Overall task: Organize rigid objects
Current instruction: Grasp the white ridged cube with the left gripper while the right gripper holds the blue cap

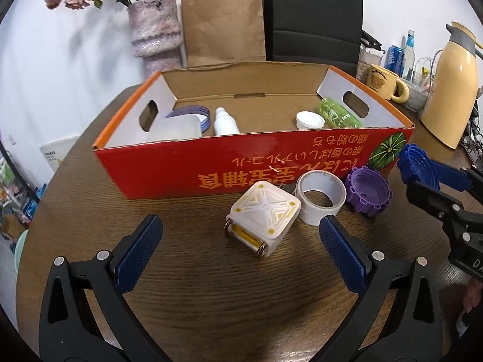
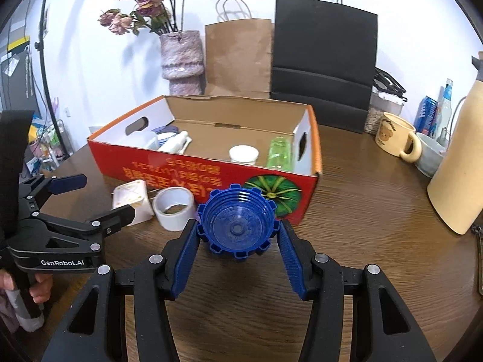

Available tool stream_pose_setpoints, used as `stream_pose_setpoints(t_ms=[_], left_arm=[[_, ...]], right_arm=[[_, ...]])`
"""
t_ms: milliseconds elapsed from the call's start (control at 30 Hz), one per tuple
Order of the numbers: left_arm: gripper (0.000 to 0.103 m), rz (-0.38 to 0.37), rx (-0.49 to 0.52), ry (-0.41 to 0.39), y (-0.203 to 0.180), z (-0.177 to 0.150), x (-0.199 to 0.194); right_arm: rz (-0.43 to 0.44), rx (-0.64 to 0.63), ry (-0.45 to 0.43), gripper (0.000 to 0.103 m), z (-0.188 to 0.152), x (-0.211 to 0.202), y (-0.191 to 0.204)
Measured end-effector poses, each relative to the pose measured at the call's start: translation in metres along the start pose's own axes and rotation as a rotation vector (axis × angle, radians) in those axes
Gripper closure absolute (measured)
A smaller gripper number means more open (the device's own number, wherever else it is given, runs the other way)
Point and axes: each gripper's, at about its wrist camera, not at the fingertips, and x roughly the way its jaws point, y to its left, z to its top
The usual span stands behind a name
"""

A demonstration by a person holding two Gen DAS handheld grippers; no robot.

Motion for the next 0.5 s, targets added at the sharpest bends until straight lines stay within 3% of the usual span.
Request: stream_pose_setpoints(t_ms=[100, 167, 400, 500], left_arm=[[0.002, -0.012, -0.009, 0.009, 0.002, 0.002, 0.004], [0.014, -0.023, -0.007, 0.017, 0.002, 0.003, 0.006], [0.033, -0.077, 0.001, 0.065, 0.0, 0.003, 0.016], [0.05, -0.109, 0.01, 0.083, -0.002, 0.003, 0.02]], right_arm=[[-0.01, 0.011, 0.004, 0.046, -0.001, 0.001, -0.007], [-0.014, 0.015, 0.005, 0.046, -0.001, 0.001, -0.01], [-0.012, 0.001, 0.004, 0.046, -0.003, 0.001, -0.006], [-0.01, -0.004, 0.011, 0.046, -0.004, 0.003, -0.004]])
